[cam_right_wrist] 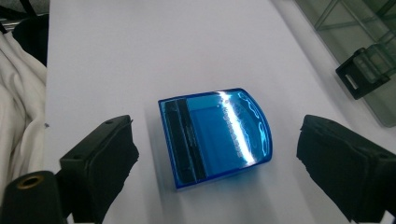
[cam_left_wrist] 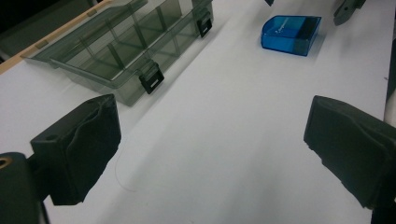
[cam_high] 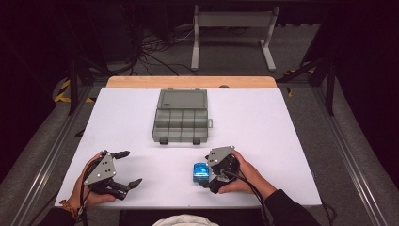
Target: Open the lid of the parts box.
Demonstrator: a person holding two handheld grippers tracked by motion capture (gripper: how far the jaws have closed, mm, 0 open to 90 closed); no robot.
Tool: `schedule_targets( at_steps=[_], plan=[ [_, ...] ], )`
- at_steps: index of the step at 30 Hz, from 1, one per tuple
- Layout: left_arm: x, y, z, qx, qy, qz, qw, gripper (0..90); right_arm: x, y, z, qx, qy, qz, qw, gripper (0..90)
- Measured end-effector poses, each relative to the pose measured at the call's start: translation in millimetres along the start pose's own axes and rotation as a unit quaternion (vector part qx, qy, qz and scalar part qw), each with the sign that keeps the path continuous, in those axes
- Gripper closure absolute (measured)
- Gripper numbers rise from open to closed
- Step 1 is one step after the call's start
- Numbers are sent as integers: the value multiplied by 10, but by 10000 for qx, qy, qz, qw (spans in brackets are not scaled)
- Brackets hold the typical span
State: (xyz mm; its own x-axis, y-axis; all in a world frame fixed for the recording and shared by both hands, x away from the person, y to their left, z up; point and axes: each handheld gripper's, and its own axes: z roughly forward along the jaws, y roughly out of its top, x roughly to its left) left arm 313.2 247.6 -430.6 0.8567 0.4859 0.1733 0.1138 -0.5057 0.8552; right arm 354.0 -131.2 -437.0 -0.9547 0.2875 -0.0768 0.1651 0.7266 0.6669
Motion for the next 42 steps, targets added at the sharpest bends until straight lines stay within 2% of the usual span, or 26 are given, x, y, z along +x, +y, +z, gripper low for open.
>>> schedule_targets(
  at_steps=[9, 20, 28, 37, 42],
  plan=[
    [-5, -30, 10, 156, 26, 108, 9998, 53, -91, 5, 162, 215, 193, 11, 9996, 134],
    [16, -50, 38, 197, -25, 31, 9998, 55, -136, 9, 240, 228, 408, 45, 9989, 230],
    [28, -55, 31, 184, -21, 24, 9998, 57, -129, 14, 232, 229, 387, 25, 9990, 313],
    [35, -57, 25, 180, -21, 18, 9998, 58, -117, 24, 220, 263, 451, -51, 9986, 315],
    [44, -56, 20, 195, -12, 33, 9998, 58, -109, 42, 176, 183, 382, -42, 9991, 316]
  ],
)
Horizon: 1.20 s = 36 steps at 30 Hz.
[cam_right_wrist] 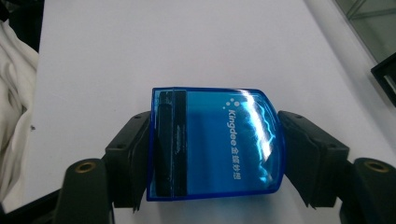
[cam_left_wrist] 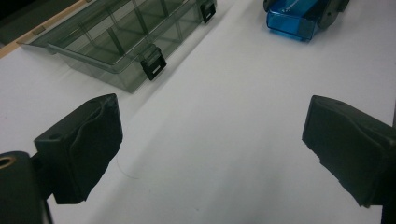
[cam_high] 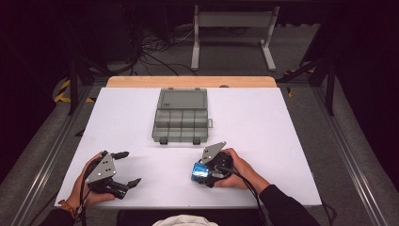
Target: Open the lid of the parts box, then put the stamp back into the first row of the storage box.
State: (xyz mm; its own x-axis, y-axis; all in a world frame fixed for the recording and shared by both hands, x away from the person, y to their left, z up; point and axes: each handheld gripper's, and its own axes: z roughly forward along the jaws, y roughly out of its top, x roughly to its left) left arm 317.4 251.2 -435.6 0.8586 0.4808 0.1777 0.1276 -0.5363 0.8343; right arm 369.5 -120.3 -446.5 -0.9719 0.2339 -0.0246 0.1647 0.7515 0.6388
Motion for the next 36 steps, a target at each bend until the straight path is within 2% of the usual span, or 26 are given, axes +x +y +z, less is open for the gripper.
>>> schedule_targets(
  at_steps=[15, 19, 26, 32, 36],
  plan=[
    [-11, 0, 8, -2, -4, -27, 10000, 61, 9, 20, -157, -199, -347, 48, 9992, 316],
    [7, -3, 13, -17, -12, -61, 10000, 61, -1, 28, -208, -333, -448, 145, 9983, 316],
    [4, 5, 4, -58, 19, -62, 10000, 61, -24, 47, -300, -543, -790, 352, 9948, 315],
    [6, 12, 22, 9, -2, 15, 10000, 61, -44, 38, -349, -608, -988, 454, 9922, 316],
    [-8, 16, 16, -11, 10, -4, 10000, 61, -67, 47, -383, -671, -1130, 533, 9899, 315]
  ],
)
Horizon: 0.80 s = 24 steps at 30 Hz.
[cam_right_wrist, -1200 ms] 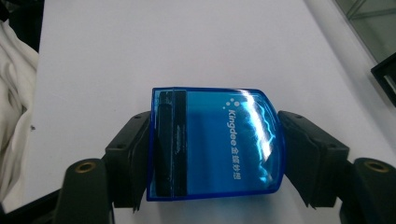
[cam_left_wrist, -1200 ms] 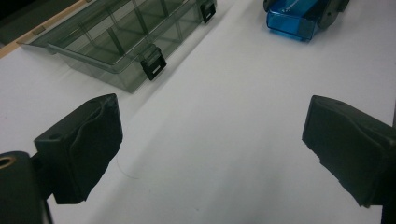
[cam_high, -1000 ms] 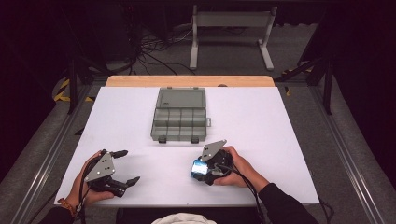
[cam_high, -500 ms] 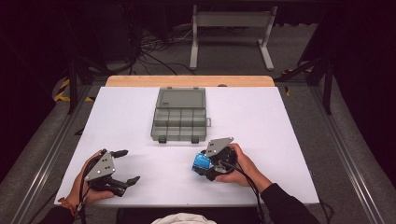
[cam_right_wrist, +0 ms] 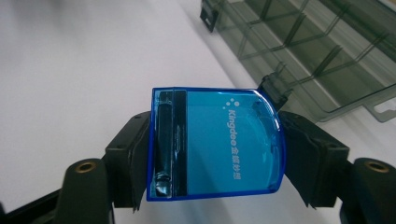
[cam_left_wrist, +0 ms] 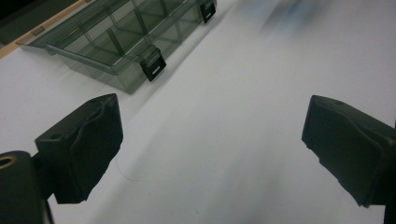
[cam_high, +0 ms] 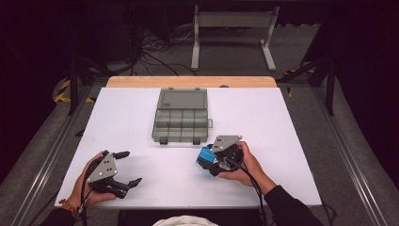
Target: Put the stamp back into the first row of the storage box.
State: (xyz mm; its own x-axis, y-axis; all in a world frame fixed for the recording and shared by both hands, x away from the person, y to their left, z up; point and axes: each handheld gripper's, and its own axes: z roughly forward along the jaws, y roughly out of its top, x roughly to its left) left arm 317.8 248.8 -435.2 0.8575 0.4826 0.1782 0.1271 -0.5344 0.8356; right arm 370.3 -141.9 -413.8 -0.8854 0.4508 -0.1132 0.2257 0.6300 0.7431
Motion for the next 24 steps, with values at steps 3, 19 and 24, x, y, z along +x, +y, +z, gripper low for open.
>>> schedule_targets(
  at_steps=[3, 19, 24],
  plan=[
    [-6, 1, 3, 14, 11, -14, 10000, 61, -18, 35, -8, -30, -141, 76, 9999, 315],
    [-9, -2, 8, 50, -16, -5, 10000, 62, -184, 358, 159, -294, -773, 487, 9954, 315],
    [-12, -4, 18, 57, -50, -11, 10000, 62, -298, 477, 266, -275, -941, 662, 9930, 315]
  ],
)
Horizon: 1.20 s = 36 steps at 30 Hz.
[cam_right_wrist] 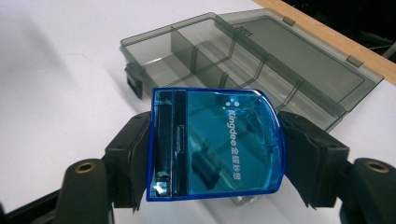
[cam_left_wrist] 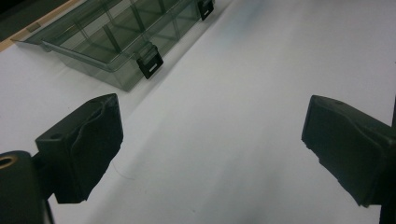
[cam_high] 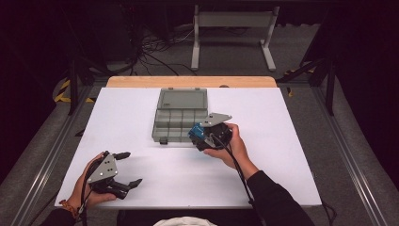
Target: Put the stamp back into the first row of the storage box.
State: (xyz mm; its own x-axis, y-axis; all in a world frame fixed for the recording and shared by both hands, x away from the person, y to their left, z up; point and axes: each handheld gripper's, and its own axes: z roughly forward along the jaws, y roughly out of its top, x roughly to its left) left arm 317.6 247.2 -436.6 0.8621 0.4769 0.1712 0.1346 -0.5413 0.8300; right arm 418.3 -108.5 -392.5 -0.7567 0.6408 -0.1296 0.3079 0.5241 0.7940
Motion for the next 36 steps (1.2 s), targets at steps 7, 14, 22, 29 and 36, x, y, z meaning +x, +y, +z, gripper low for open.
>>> schedule_targets(
  at_steps=[7, 14, 22, 29, 36],
  plan=[
    [-6, -2, 7, -4, -32, -45, 10000, 62, -112, 184, 204, 86, -306, 374, 9988, 315],
    [-6, -2, 3, -15, -29, -24, 10000, 62, -178, 283, 425, 290, -619, 581, 9960, 315],
    [-7, -3, 3, -1, -66, -8, 10000, 62, -276, 367, 688, 489, -886, 825, 9914, 315],
    [-10, -5, 7, 8, -94, -6, 10000, 62, -348, 396, 819, 547, -1034, 1020, 9879, 315],
    [0, -8, -3, 3, -104, 12, 9999, 63, -428, 374, 948, 613, -1148, 1268, 9834, 315]
  ],
)
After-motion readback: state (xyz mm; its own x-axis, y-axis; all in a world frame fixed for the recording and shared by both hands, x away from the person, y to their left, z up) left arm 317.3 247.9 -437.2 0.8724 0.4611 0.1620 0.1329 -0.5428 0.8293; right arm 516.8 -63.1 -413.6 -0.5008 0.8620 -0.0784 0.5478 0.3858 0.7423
